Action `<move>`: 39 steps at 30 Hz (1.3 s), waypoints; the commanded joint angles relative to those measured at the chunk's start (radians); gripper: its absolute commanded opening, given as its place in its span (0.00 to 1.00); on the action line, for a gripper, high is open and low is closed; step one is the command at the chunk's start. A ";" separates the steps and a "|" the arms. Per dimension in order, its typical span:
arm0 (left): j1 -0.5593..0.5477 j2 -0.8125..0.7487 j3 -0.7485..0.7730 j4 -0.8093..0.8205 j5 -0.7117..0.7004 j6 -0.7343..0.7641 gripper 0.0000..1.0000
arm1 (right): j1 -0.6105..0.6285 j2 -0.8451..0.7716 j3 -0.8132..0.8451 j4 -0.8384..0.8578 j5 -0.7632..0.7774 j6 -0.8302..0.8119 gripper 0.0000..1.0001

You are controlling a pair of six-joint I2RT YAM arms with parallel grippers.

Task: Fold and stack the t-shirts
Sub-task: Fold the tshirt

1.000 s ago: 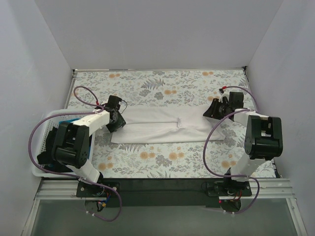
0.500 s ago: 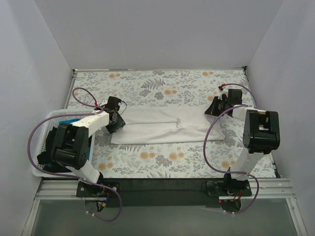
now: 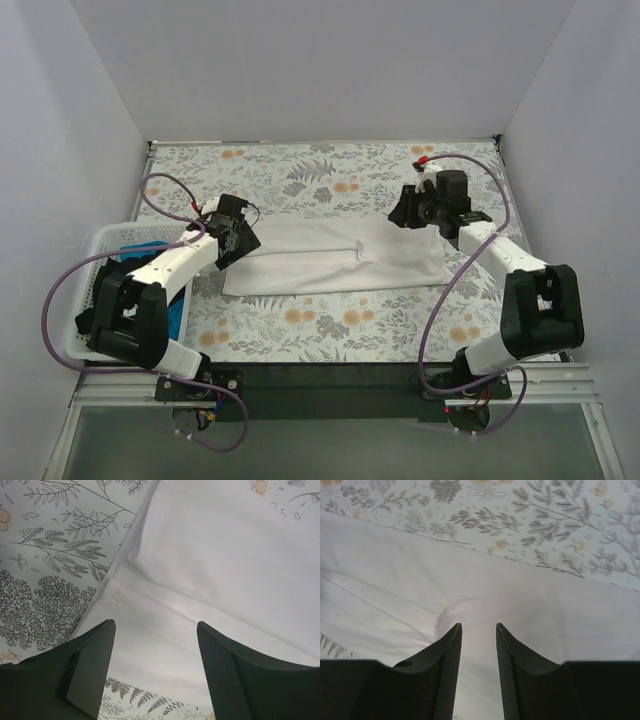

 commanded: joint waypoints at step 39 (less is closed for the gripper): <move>-0.008 0.164 0.044 -0.122 -0.251 -0.130 0.11 | 0.345 0.255 0.164 -0.088 0.413 0.089 0.01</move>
